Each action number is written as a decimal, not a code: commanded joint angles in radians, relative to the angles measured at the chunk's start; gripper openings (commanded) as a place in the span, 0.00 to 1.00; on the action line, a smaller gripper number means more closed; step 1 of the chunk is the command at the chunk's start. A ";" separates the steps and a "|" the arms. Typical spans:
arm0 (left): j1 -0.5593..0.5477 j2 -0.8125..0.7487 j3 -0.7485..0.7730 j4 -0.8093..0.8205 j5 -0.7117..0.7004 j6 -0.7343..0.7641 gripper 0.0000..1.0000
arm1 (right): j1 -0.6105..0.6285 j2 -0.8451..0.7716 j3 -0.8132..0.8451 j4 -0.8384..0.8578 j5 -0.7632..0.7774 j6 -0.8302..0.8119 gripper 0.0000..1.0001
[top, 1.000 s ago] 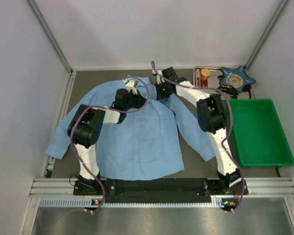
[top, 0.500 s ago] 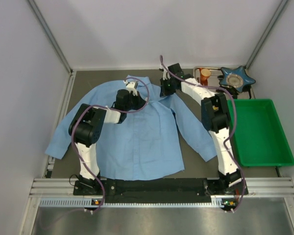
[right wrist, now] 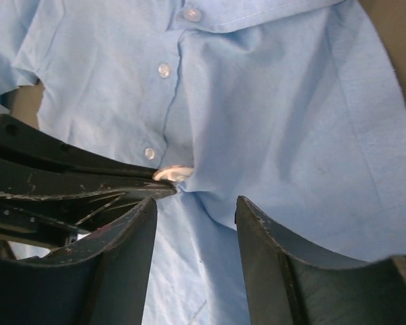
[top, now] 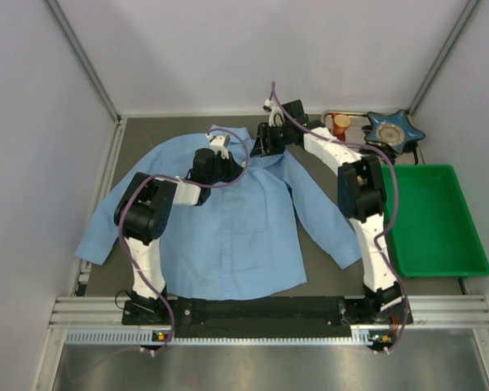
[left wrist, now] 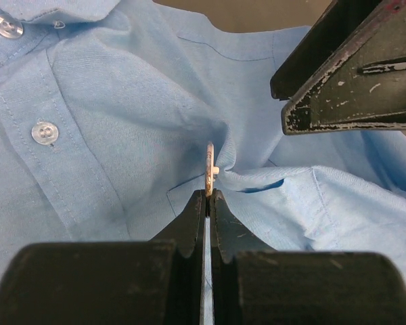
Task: Pin the brooch onto the clothing
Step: Pin the brooch to the clothes.
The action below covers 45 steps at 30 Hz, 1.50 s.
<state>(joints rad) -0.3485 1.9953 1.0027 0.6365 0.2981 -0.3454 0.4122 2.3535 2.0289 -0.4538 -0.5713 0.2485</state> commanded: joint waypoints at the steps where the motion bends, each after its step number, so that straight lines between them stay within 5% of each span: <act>1: 0.003 -0.004 0.016 0.069 0.016 -0.001 0.00 | 0.007 0.010 -0.004 0.070 -0.091 0.061 0.51; 17: 0.003 -0.004 0.014 0.077 0.016 -0.004 0.00 | 0.034 0.081 0.034 0.110 -0.055 0.112 0.38; 24: 0.003 -0.004 0.016 0.066 0.015 0.000 0.00 | 0.031 0.076 0.036 0.124 -0.056 0.126 0.00; 45: 0.003 0.007 0.024 0.037 -0.001 0.011 0.00 | 0.025 0.018 0.014 0.178 -0.084 0.178 0.00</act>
<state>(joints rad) -0.3470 1.9953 1.0027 0.6502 0.2974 -0.3447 0.4362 2.4367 2.0296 -0.3374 -0.6384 0.4103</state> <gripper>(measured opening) 0.022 0.007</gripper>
